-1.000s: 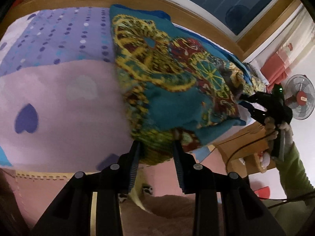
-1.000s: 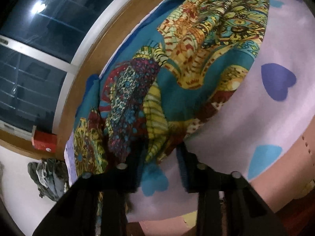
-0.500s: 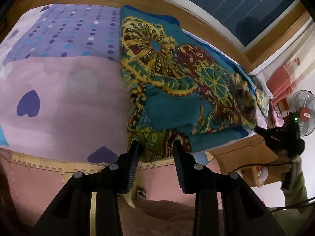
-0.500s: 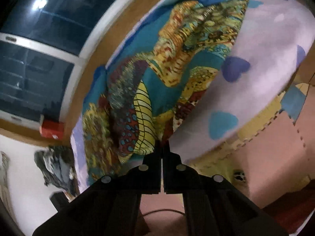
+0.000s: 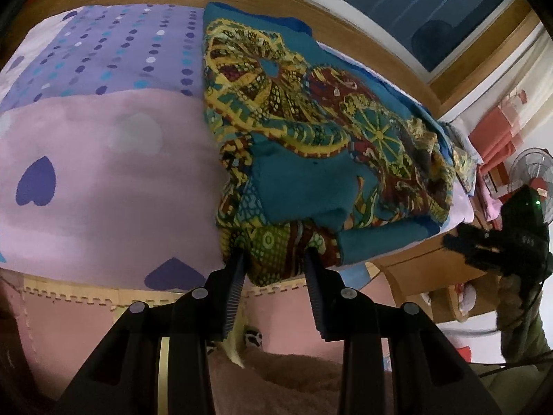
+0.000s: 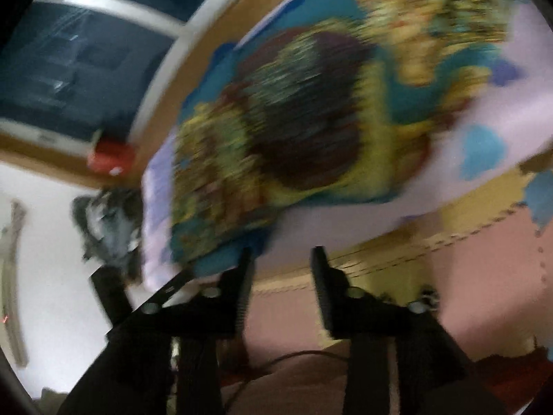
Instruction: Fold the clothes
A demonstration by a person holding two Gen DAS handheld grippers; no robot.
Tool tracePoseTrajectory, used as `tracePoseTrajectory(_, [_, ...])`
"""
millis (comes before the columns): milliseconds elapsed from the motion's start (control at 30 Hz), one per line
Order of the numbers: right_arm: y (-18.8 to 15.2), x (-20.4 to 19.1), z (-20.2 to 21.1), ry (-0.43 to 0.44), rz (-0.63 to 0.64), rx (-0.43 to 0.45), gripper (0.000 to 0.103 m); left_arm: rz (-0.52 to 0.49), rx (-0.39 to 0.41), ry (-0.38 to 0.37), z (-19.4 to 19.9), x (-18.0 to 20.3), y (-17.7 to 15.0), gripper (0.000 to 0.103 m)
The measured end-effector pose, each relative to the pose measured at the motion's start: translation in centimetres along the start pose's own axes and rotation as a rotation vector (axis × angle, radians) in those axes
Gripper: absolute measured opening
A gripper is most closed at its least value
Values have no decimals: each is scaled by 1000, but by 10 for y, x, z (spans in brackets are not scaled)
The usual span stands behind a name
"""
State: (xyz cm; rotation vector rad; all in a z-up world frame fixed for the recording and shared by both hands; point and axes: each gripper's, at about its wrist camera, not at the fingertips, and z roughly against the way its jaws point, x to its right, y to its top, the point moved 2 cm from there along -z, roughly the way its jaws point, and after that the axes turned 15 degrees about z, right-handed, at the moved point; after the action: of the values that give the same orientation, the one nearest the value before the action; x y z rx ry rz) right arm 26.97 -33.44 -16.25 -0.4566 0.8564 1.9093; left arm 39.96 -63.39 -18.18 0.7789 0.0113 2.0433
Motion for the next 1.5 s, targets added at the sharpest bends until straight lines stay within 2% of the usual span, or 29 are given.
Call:
tracePoseTrajectory(233, [0, -25, -80, 181, -32, -126, 39, -7, 68, 35, 16, -13, 7, 34])
tracePoseTrajectory(367, [15, -43, -107, 297, -48, -117, 37, -18, 49, 7, 11, -20, 17, 34])
tracePoseTrajectory(400, [20, -47, -109, 304, -43, -107, 27, -26, 39, -4, 8, -21, 19, 34])
tracePoseTrajectory(433, [27, -52, -109, 316, -29, -96, 10, -27, 33, -14, 5, -22, 22, 34])
tracePoseTrajectory(467, [35, -57, -107, 328, -14, -84, 6, -28, 27, -23, 2, -22, 25, 34])
tracePoseTrajectory(633, [78, -71, -90, 329, -16, 13, 5, 37, 38, -125, 5, -31, 37, 39])
tracePoseTrajectory(767, [105, -71, -98, 238, 8, 21, 5, 55, 12, -170, 2, -34, 40, 41])
tracePoseTrajectory(933, [101, -72, -107, 187, 53, -1, 5, 40, 11, -167, -5, -29, 40, 41])
tracePoseTrajectory(967, [97, -71, -107, 181, 63, -8, 5, 41, 13, -163, -6, -27, 40, 29])
tracePoseTrajectory(1000, [92, -70, -107, 175, 73, -16, 5, 42, 15, -159, -8, -26, 40, 6])
tracePoseTrajectory(1133, [77, -69, -98, 165, 113, -18, 5, 86, 23, -152, 4, -22, 36, 4])
tracePoseTrajectory(1233, [74, -71, -84, 174, 132, 14, 6, 128, 27, -149, 16, -19, 32, 3])
tracePoseTrajectory(1367, [72, -77, -71, 184, 185, 34, 6, 260, -23, -167, 32, -33, 29, 3])
tracePoseTrajectory(1500, [56, -82, -71, 131, 270, -6, 6, 354, -62, -150, 32, -56, 24, 1])
